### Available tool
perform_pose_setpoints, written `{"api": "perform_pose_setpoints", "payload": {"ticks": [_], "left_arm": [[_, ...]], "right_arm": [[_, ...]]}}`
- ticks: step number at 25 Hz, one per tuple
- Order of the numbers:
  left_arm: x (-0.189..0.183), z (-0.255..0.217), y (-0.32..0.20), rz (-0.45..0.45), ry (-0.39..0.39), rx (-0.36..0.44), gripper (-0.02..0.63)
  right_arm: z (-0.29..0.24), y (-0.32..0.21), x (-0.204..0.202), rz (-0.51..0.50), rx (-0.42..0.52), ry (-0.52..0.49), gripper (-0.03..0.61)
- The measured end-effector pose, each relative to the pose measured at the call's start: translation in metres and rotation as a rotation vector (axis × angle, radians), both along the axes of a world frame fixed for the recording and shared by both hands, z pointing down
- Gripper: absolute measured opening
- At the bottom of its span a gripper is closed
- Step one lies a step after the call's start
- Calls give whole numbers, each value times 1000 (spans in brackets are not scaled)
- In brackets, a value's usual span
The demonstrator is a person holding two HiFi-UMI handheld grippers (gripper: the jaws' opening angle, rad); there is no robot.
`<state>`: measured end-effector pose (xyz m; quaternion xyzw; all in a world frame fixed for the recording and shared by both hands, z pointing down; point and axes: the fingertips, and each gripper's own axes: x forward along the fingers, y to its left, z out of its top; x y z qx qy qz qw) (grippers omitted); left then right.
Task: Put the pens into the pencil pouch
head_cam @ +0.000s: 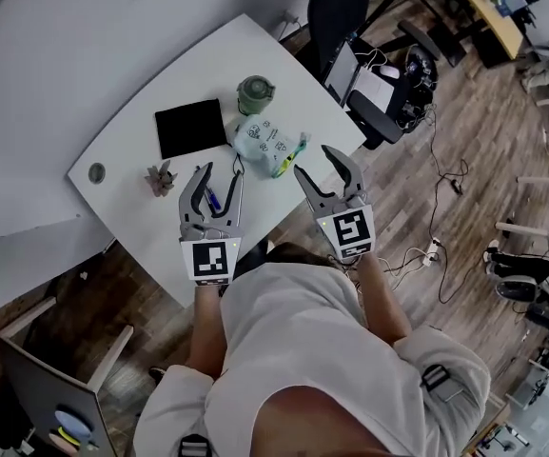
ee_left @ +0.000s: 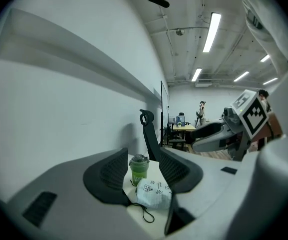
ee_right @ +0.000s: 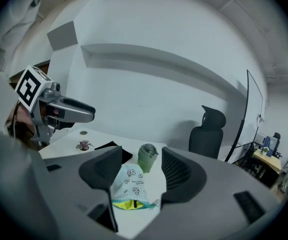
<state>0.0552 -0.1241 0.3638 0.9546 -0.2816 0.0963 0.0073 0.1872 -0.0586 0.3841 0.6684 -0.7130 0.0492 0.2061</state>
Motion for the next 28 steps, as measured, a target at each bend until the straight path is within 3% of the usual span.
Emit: {"api": "perform_pose_setpoints", "payload": {"ticks": [5, 12, 21, 28], "left_arm": [[-9, 40, -10, -28, -41, -74, 166], [-26, 83, -16, -111, -95, -144, 150], [-48, 120, -2, -322, -168, -220, 131], [-60, 157, 16, -444, -232, -306, 111]], "right_arm": [[29, -13, -9, -51, -81, 20, 250], [69, -32, -42, -210, -157, 24, 230], [100, -38, -91, -513, -203, -15, 222], [129, -29, -111, -669, -283, -29, 221]]}}
